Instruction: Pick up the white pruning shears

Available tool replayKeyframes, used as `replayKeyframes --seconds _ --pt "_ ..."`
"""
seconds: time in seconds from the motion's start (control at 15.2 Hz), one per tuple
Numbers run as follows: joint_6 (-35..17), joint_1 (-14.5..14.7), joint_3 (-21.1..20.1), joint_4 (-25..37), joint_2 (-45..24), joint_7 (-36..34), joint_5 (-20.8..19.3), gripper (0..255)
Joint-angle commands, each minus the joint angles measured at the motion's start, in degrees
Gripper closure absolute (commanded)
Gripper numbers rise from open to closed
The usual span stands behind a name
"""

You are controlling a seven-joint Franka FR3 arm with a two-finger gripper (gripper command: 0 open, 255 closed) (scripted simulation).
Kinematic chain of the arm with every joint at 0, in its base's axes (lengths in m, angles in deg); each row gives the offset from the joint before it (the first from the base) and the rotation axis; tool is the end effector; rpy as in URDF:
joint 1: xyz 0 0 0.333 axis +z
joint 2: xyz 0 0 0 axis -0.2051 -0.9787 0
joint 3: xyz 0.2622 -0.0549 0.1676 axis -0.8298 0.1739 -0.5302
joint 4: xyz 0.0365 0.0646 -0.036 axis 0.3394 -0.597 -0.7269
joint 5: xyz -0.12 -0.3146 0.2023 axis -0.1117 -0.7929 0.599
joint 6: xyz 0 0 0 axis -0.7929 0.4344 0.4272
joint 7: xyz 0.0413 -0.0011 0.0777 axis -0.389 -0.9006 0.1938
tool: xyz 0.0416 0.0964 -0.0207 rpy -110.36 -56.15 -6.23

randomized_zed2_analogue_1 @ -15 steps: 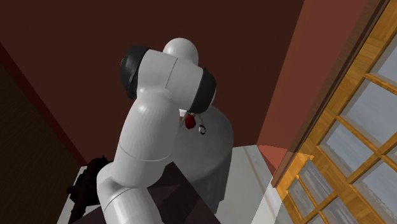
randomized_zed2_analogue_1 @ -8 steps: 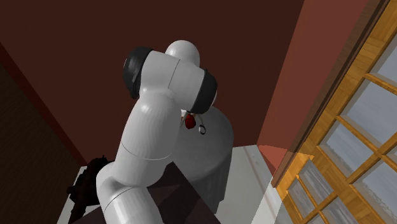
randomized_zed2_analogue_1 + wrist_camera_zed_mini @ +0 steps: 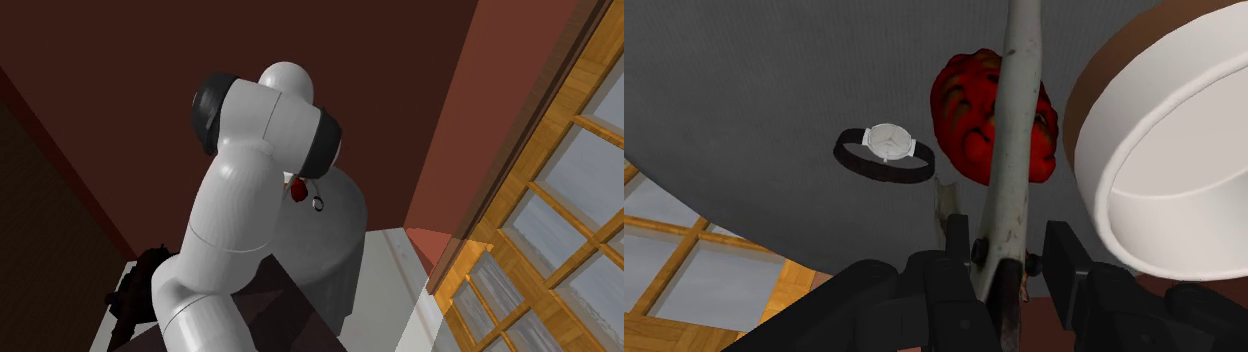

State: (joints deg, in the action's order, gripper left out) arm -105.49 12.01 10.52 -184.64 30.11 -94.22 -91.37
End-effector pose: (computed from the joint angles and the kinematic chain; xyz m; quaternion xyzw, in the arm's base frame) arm 0.4219 0.4311 0.2850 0.9729 -0.1271 0.1933 0.0003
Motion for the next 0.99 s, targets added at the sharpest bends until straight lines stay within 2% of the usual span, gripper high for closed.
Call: replayKeyframes --seconds 0.0,0.79,0.92 --pt "0.4 -0.7 -0.9 -0.1 1.1 1.1 1.4 255" --pt "4.0 -5.3 -6.5 0.9 7.5 8.3 10.4 255" --pt "4.0 -5.3 -6.5 1.0 7.5 8.4 10.5 255"
